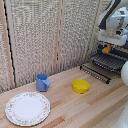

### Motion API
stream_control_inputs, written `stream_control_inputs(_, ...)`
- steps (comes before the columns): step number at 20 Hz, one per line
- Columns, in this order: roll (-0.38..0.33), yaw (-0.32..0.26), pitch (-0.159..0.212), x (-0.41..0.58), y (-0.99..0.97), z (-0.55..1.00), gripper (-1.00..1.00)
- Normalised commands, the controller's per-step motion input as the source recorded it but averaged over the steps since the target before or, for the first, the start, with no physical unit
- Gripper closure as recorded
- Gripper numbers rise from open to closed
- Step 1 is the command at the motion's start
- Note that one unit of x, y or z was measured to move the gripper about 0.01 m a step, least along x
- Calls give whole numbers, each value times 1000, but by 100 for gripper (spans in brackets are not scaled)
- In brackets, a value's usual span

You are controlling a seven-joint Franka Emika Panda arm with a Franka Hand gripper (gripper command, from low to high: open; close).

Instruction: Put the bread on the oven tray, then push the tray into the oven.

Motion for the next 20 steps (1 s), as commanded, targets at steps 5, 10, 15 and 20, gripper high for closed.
stream_control_inputs(5, 33, 0, 0, 109, -211, 0, 100)
stream_control_inputs(10, 82, 0, 6, 184, -544, 10, 100)
stream_control_inputs(15, 19, 0, 4, 5, -127, 0, -100)
stream_control_inputs(20, 0, 0, 0, 0, 0, 0, -100)
